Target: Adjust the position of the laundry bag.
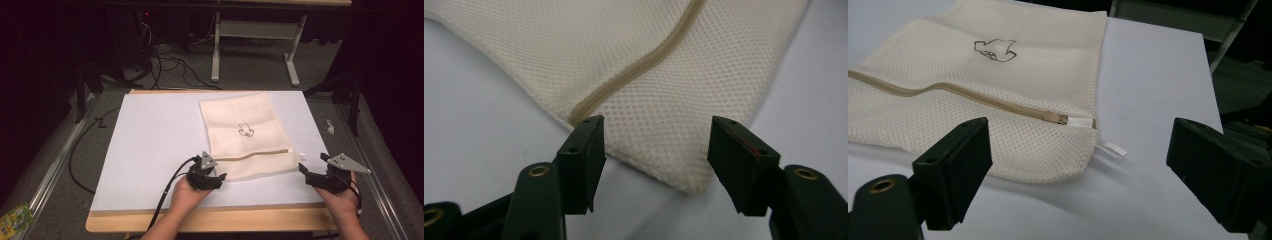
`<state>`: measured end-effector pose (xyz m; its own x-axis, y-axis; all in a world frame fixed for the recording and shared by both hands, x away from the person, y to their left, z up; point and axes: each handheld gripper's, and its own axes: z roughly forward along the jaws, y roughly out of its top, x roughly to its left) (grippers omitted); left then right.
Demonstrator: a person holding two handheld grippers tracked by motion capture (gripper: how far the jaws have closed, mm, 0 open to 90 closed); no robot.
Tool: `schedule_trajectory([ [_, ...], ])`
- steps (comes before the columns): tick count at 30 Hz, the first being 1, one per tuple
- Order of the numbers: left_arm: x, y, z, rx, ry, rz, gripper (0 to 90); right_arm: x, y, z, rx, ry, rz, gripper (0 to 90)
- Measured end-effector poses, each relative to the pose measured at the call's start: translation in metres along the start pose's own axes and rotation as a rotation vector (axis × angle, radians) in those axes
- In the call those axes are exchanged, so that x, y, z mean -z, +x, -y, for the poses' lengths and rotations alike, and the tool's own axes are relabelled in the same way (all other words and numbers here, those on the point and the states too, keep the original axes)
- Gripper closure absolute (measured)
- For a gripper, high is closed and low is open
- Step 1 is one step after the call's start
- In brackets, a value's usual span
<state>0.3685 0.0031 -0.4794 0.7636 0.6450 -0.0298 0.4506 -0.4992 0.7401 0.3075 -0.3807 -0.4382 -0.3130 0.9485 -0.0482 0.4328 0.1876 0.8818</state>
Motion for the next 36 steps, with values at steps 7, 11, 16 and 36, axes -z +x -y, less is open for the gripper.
schedule_trajectory([
  [7,0.001,0.0,0.002,-0.007,-0.019,-0.041,76.8,-0.001,0.002,0.0,0.01,0.005,-0.006,11.9],
  [11,0.003,-0.001,0.001,-0.012,0.0,-0.039,86.9,0.0,0.004,0.0,0.014,0.001,-0.014,13.6],
  [16,0.017,0.006,0.01,-0.009,0.019,-0.036,87.1,0.001,0.007,0.001,0.019,0.002,-0.018,14.8],
  [36,0.07,0.015,0.053,-0.007,0.06,-0.025,85.3,-0.01,0.029,0.002,0.023,0.057,-0.098,26.0],
])
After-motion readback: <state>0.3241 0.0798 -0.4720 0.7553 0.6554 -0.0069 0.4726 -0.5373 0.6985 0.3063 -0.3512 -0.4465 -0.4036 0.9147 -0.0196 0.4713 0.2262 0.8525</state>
